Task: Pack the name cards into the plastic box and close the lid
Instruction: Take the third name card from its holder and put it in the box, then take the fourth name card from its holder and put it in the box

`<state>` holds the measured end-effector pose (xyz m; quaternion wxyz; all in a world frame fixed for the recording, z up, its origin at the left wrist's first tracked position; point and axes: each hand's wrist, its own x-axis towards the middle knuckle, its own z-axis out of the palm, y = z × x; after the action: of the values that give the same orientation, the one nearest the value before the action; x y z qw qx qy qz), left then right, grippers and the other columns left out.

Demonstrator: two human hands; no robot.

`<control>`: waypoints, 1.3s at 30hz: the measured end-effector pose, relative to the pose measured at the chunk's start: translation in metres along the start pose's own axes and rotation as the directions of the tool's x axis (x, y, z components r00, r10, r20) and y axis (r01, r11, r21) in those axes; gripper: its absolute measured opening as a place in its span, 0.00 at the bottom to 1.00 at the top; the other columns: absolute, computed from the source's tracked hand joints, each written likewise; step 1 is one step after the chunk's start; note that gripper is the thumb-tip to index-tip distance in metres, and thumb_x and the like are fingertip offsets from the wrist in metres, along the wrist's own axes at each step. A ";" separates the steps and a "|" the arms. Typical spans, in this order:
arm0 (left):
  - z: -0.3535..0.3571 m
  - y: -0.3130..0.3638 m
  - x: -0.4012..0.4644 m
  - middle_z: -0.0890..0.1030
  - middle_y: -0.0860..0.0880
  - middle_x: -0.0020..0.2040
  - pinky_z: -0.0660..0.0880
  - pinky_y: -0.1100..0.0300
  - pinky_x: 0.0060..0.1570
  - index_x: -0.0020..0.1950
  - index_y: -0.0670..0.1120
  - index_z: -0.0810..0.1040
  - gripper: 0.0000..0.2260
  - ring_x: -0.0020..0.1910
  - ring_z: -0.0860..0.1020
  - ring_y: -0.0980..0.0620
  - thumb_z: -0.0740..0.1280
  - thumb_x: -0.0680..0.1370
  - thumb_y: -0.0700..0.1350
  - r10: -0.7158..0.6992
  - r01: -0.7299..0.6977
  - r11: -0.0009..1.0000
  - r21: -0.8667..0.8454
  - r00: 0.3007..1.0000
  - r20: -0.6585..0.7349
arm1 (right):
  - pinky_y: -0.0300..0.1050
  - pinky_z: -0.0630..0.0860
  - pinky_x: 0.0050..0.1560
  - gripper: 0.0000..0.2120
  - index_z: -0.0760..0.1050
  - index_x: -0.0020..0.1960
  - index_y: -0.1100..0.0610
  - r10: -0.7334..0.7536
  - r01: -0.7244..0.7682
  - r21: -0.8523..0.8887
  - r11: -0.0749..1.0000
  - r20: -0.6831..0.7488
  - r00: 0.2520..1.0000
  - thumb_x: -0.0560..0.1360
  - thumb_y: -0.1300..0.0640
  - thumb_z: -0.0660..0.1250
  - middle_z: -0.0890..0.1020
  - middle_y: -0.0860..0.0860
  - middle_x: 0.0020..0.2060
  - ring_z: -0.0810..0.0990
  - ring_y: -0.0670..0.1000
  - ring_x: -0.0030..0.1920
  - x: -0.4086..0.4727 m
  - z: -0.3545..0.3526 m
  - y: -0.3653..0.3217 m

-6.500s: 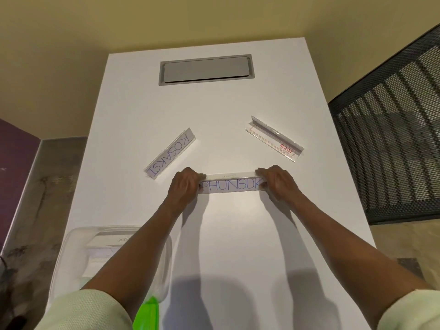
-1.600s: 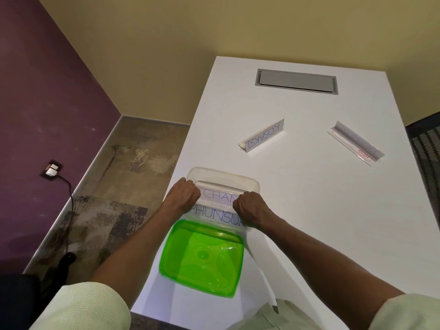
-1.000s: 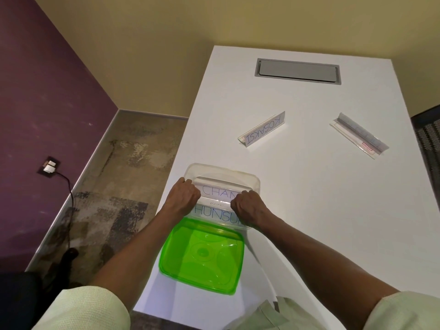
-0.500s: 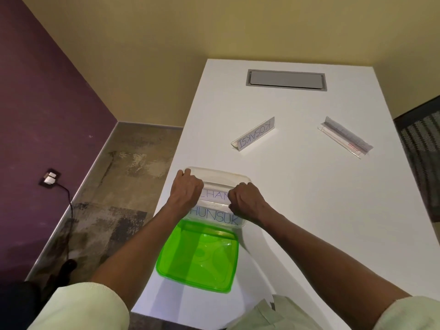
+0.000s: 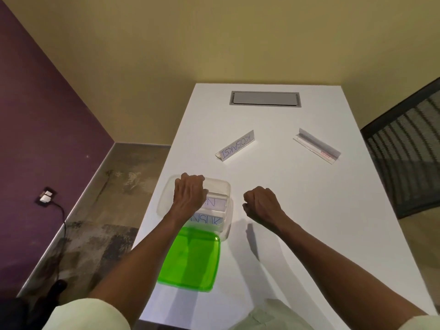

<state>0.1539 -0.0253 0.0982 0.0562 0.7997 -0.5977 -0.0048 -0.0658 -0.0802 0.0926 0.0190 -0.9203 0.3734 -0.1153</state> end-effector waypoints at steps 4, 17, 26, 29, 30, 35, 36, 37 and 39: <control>-0.004 0.029 -0.008 0.82 0.44 0.54 0.68 0.49 0.53 0.62 0.44 0.76 0.18 0.56 0.74 0.39 0.70 0.74 0.48 -0.010 0.009 0.999 -0.046 1.000 -0.006 | 0.41 0.52 0.28 0.25 0.53 0.30 0.54 0.038 -0.038 -0.035 0.999 -0.015 0.999 0.53 0.66 0.71 0.53 0.50 0.24 0.54 0.55 0.26 -0.024 -0.011 0.025; -0.003 0.127 -0.001 0.83 0.42 0.46 0.72 0.48 0.48 0.53 0.40 0.80 0.15 0.48 0.79 0.36 0.76 0.69 0.43 0.079 -0.101 0.971 -0.217 0.991 -0.109 | 0.41 0.55 0.28 0.24 0.53 0.29 0.53 0.258 -0.258 -0.010 0.966 0.039 0.965 0.55 0.65 0.71 0.54 0.51 0.23 0.55 0.56 0.26 -0.074 -0.029 0.110; 0.006 0.185 0.030 0.83 0.48 0.52 0.73 0.54 0.52 0.57 0.44 0.78 0.15 0.54 0.78 0.43 0.70 0.74 0.49 0.057 -0.078 0.947 -0.311 0.995 -0.076 | 0.46 0.60 0.37 0.06 0.70 0.34 0.58 0.422 -0.419 -0.053 0.907 0.132 0.897 0.69 0.60 0.63 0.75 0.55 0.28 0.73 0.59 0.34 -0.094 -0.036 0.172; 0.011 0.204 0.041 0.82 0.47 0.56 0.72 0.53 0.54 0.60 0.44 0.77 0.17 0.57 0.76 0.42 0.70 0.74 0.48 0.065 -0.087 0.944 -0.318 0.995 -0.079 | 0.48 0.65 0.38 0.04 0.73 0.37 0.60 0.483 -0.486 0.006 0.874 0.111 0.869 0.69 0.61 0.62 0.78 0.56 0.31 0.75 0.60 0.38 -0.098 -0.038 0.192; 0.012 0.210 0.045 0.81 0.46 0.57 0.72 0.52 0.56 0.61 0.43 0.76 0.18 0.58 0.76 0.42 0.70 0.74 0.48 0.073 -0.095 0.943 -0.318 0.994 -0.081 | 0.48 0.66 0.38 0.03 0.73 0.36 0.61 0.494 -0.498 0.029 0.866 0.093 0.864 0.68 0.62 0.63 0.78 0.56 0.31 0.75 0.61 0.38 -0.100 -0.038 0.197; 0.021 0.233 0.067 0.79 0.46 0.61 0.69 0.52 0.61 0.63 0.43 0.75 0.18 0.62 0.74 0.43 0.68 0.76 0.49 0.082 -0.093 0.940 -0.328 0.995 -0.049 | 0.49 0.68 0.35 0.03 0.72 0.35 0.62 0.542 -0.546 0.048 0.836 0.075 0.837 0.67 0.65 0.65 0.77 0.57 0.29 0.73 0.60 0.35 -0.096 -0.043 0.222; 0.022 0.237 0.071 0.79 0.47 0.61 0.68 0.52 0.62 0.63 0.43 0.75 0.18 0.63 0.74 0.44 0.67 0.76 0.49 0.085 -0.094 0.940 -0.328 0.995 -0.042 | 0.49 0.69 0.37 0.02 0.72 0.37 0.62 0.550 -0.554 0.053 0.831 0.070 0.832 0.68 0.64 0.63 0.77 0.57 0.31 0.73 0.60 0.37 -0.095 -0.042 0.228; 0.024 0.240 0.076 0.79 0.47 0.61 0.67 0.53 0.63 0.63 0.44 0.75 0.18 0.63 0.74 0.45 0.67 0.76 0.49 0.083 -0.090 0.940 -0.330 0.996 -0.035 | 0.50 0.70 0.39 0.03 0.74 0.39 0.63 0.558 -0.562 0.061 0.825 0.064 0.827 0.69 0.63 0.62 0.79 0.57 0.34 0.74 0.60 0.39 -0.093 -0.041 0.235; 0.026 0.246 0.085 0.79 0.48 0.61 0.67 0.54 0.62 0.64 0.44 0.75 0.18 0.63 0.73 0.45 0.67 0.77 0.49 0.071 -0.074 0.938 -0.340 0.997 -0.022 | 0.51 0.73 0.43 0.07 0.77 0.45 0.63 0.567 -0.570 0.071 0.819 0.054 0.822 0.71 0.62 0.62 0.81 0.57 0.38 0.76 0.60 0.44 -0.089 -0.040 0.246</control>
<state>-0.0590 -0.1774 0.1012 0.1965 0.7554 -0.6167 -0.1023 -0.3044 -0.1941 0.0843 0.0967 -0.7672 0.6252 -0.1061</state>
